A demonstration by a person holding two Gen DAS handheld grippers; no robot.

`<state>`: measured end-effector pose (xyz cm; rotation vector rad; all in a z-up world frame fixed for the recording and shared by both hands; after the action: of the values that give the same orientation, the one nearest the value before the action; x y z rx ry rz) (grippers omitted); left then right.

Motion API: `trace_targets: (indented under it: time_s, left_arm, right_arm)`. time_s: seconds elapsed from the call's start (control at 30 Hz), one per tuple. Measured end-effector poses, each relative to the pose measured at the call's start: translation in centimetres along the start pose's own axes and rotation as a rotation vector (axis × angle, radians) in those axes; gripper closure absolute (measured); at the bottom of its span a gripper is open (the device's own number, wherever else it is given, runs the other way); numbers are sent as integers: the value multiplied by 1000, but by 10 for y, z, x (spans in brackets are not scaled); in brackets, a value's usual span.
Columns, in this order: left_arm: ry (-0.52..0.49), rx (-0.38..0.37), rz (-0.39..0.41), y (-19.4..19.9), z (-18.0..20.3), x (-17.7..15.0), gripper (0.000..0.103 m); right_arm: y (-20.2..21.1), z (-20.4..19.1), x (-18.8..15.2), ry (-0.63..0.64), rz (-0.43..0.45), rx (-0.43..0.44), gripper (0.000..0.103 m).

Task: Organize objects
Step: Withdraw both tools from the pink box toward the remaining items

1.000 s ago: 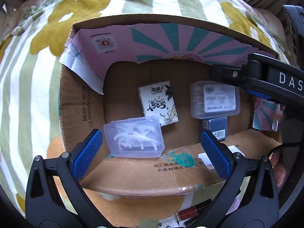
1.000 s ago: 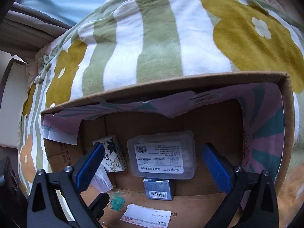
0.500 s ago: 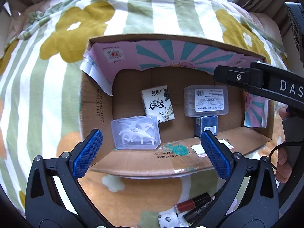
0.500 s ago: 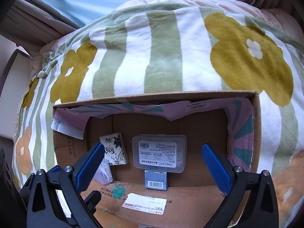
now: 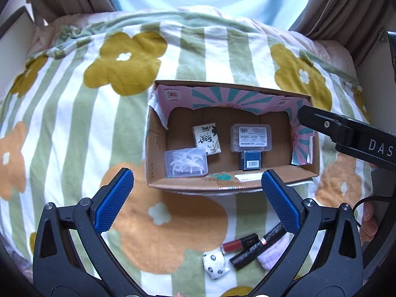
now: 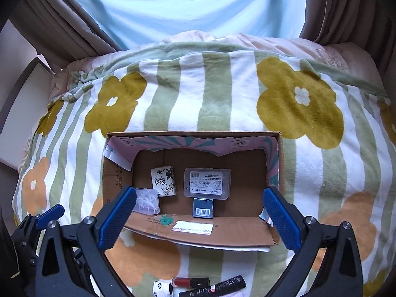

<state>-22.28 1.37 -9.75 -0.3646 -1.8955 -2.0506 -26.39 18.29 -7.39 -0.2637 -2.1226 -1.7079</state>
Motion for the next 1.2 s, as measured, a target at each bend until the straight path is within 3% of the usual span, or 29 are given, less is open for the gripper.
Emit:
trace_targets:
  time_s: [0.33,0.63,0.97,1.2]
  left_arm:
    - [-5,25,70,73,-7,-32,0]
    - [11,13,114,123,-9,-73,0]
    - [29,13,158,160,-11,-123,0]
    - [19,15,178,173,-15,-140,0]
  right_arm:
    - [74,-13,-31,62,87,-27,1]
    - [117,-19,-77,107,103,-30,1]
    - [155,-16,-141,85,120,-44,1]
    - [171,-18,-161,93,145,-57,1]
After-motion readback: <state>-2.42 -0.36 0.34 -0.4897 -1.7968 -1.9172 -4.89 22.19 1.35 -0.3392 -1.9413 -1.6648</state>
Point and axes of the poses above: each gripper's, at about its wrist camera, not at the fingertips, and y roughly against the way its jaws point, z to its right, x to its top, the point moved 2 cm from there along -y, roughly the way its jaws point, and after that the axes turned 1 degree about y, right-handed, at the moved point
